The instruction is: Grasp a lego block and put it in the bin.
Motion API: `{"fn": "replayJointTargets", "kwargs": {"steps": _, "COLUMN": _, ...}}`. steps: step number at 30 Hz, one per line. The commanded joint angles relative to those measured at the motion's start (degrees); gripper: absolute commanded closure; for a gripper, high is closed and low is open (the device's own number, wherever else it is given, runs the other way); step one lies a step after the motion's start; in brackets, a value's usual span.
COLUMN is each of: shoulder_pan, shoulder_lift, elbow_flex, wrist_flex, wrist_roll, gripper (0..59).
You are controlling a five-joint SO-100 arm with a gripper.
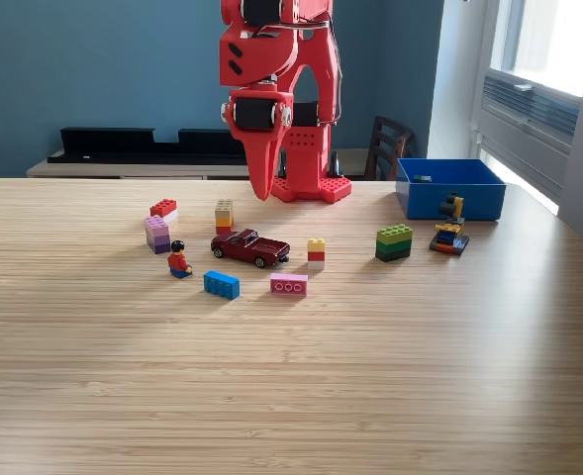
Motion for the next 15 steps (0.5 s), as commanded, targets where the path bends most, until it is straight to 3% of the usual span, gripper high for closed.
{"fn": "replayJointTargets", "kwargs": {"steps": 1, "shoulder_pan": 0.35, "shoulder_lift": 4.04, "elbow_flex": -0.44, "wrist_flex": -0.44, "wrist_roll": 0.0, "gripper": 58.5}}
{"fn": "replayJointTargets", "kwargs": {"steps": 15, "shoulder_pan": 3.08, "shoulder_lift": 4.04, "elbow_flex": 1.05, "wrist_flex": -0.44, "wrist_roll": 2.11, "gripper": 58.5}}
